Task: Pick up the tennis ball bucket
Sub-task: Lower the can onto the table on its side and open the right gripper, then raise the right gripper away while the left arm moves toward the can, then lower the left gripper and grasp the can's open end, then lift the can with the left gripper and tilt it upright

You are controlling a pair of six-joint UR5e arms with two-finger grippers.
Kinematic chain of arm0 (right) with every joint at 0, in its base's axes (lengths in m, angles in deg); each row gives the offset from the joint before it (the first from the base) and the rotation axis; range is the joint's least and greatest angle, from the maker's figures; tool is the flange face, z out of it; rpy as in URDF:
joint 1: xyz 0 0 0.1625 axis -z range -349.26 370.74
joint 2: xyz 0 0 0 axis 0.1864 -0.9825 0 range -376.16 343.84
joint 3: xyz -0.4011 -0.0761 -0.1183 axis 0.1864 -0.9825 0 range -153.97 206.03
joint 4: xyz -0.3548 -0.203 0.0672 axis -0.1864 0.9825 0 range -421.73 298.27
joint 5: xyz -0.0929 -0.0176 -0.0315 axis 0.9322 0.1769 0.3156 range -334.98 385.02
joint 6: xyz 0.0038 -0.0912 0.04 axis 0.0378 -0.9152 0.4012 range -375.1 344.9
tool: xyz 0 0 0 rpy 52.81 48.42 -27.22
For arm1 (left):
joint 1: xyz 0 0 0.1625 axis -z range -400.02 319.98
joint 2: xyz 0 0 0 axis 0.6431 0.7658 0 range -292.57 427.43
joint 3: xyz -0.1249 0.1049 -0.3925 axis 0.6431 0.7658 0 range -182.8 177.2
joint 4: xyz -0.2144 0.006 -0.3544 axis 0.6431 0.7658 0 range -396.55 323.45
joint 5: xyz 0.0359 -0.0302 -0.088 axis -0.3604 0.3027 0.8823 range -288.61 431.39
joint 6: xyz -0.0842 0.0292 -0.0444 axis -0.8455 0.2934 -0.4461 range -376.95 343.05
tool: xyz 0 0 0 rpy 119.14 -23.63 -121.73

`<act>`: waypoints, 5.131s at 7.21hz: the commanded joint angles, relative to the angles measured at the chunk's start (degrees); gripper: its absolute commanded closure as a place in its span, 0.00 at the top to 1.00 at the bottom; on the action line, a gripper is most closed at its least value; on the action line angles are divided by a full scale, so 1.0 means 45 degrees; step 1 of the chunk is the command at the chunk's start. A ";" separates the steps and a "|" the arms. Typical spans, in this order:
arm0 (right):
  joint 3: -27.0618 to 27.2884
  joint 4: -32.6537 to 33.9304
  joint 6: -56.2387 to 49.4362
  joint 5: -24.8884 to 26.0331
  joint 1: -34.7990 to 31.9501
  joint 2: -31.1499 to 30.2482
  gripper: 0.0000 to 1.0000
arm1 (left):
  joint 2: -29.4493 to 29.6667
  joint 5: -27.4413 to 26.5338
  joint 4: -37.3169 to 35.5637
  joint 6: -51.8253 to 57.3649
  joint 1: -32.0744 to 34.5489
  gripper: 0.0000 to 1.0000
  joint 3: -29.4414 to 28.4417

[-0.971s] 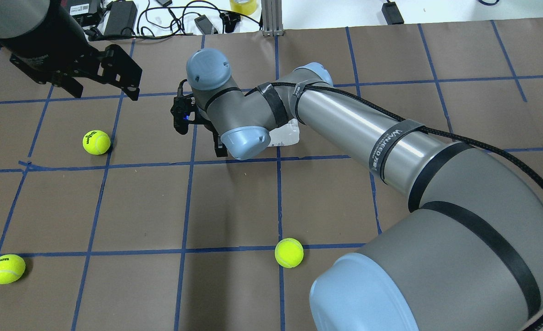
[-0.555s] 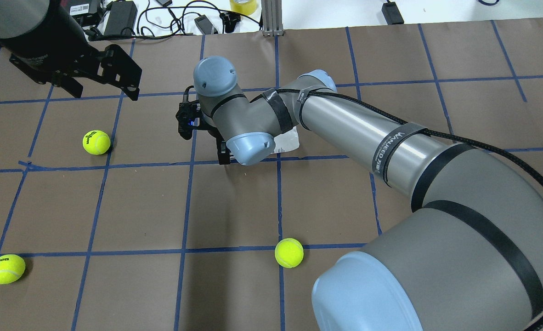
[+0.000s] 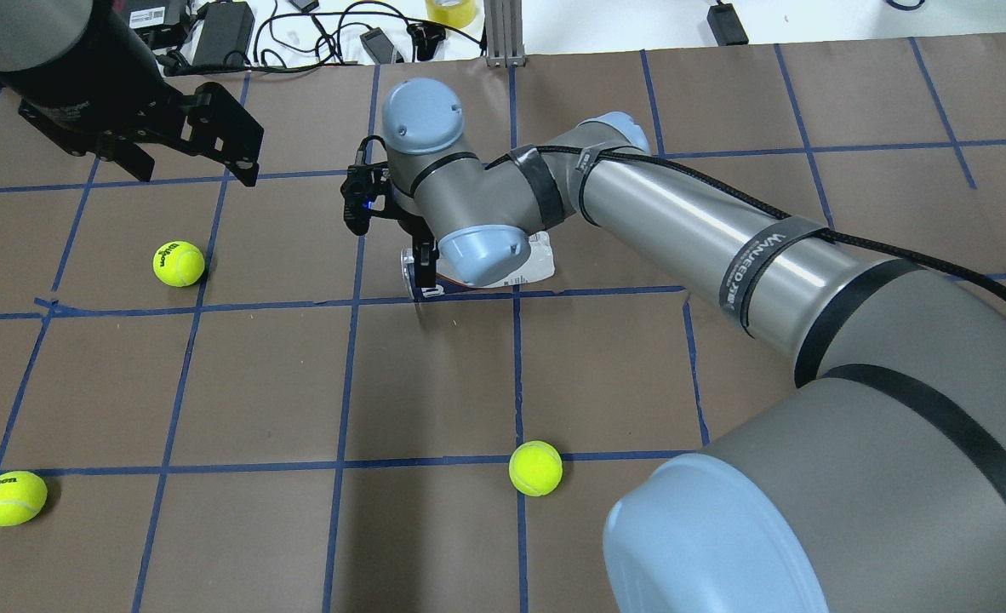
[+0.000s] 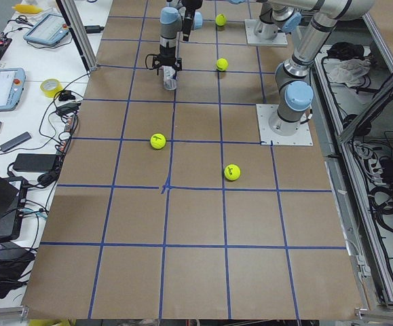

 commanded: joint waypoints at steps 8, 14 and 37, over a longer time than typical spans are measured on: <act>0.0013 -0.7926 0.8773 0.0202 0.4675 -0.7366 1.00 | 0.0330 0.0102 0.0020 -0.0176 -0.0033 1.00 0.0019; 0.0052 -0.8726 1.3340 0.0925 0.5690 -0.7564 1.00 | 0.4289 0.5323 -0.0839 0.1165 -0.0946 1.00 0.0566; 0.0110 -0.8922 1.5633 0.1609 0.5749 -0.7545 1.00 | 0.6091 0.2040 -0.5134 -0.2160 0.1991 0.00 -0.1850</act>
